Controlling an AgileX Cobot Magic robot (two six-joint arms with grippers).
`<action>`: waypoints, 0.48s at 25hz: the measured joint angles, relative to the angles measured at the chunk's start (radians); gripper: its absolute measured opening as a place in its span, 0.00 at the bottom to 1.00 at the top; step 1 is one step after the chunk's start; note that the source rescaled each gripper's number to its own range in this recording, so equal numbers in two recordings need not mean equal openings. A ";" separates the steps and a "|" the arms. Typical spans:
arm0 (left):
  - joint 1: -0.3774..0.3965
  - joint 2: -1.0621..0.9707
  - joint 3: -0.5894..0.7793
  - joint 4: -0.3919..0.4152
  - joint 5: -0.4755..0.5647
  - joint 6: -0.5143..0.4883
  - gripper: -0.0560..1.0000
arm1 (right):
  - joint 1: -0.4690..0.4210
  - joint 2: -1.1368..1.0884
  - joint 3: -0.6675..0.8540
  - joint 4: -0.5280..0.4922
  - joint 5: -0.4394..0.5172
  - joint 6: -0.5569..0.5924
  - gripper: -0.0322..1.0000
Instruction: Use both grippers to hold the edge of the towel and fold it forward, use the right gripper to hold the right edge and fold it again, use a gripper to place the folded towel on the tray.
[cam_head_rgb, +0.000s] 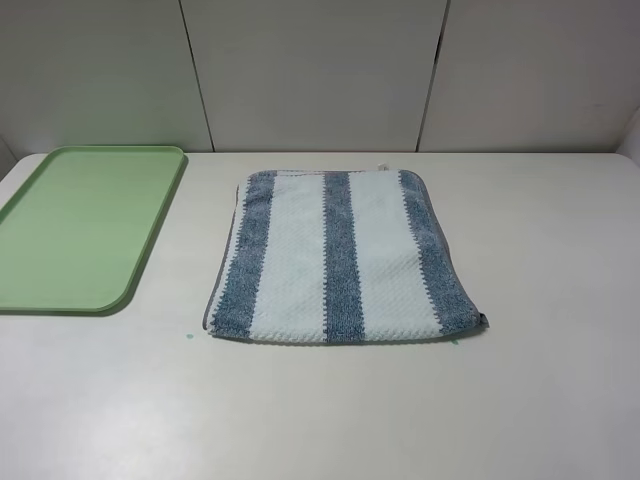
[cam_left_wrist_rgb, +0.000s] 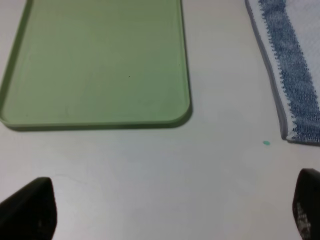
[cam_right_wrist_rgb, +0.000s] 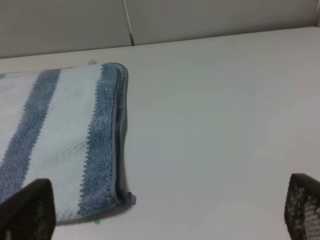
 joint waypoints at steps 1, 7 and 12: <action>0.000 0.000 0.000 0.000 0.000 0.000 0.94 | 0.000 0.000 0.000 0.000 0.000 0.000 1.00; 0.000 0.000 0.000 0.000 0.000 0.005 0.94 | 0.000 0.000 0.000 0.000 0.000 0.000 1.00; 0.000 0.000 0.000 0.000 0.000 0.005 0.94 | 0.000 0.000 0.000 0.000 0.000 0.000 1.00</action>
